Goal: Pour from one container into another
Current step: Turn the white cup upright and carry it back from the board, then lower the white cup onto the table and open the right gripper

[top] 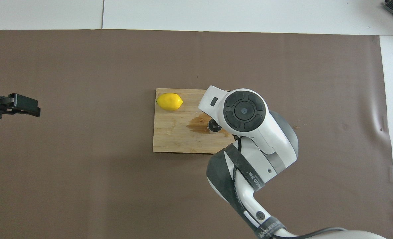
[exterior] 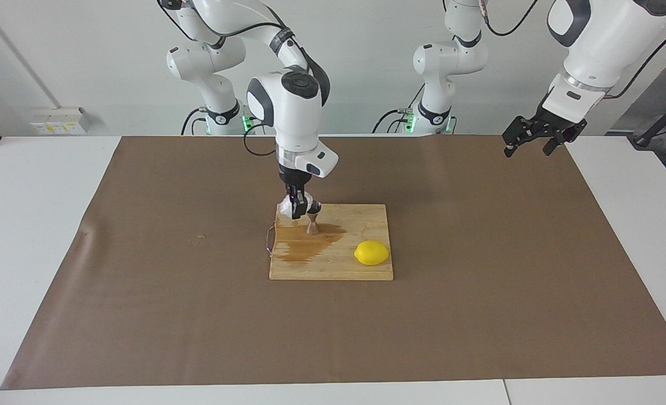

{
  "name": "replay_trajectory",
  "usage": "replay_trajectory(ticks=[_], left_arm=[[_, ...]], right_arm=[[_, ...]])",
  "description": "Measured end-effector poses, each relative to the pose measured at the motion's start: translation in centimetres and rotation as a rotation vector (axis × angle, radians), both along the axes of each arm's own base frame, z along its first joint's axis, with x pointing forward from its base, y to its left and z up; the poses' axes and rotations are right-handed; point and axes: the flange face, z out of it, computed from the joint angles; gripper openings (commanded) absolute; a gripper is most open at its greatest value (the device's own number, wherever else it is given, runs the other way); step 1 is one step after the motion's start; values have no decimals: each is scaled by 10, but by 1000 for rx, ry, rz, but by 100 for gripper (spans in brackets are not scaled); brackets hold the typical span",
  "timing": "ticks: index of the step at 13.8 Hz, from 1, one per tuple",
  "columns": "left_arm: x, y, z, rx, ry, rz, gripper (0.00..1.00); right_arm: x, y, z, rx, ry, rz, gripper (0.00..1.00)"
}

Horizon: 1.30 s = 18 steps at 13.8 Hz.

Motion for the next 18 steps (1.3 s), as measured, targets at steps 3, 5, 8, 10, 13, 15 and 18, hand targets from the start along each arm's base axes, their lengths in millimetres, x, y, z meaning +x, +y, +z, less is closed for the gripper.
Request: replay_trajectory(ticks=[3, 5, 8, 10, 13, 15, 18], left_arm=[[0, 0, 0, 0, 0, 0, 100], [0, 0, 0, 0, 0, 0, 100], [0, 0, 0, 0, 0, 0, 100], [0, 0, 0, 0, 0, 0, 100], [0, 0, 0, 0, 0, 0, 100], [0, 0, 0, 0, 0, 0, 100], [0, 0, 0, 0, 0, 0, 100]], right_arm=[[3, -6, 0, 31, 18, -20, 0], [11, -23, -1, 67, 47, -21, 0], [23, -59, -9, 141, 106, -16, 0], [32, -95, -19, 223, 150, 1, 0], [39, -159, -42, 362, 146, 27, 0], [31, -199, -70, 422, 131, 55, 0], [23, -244, -94, 446, 123, 94, 0]])
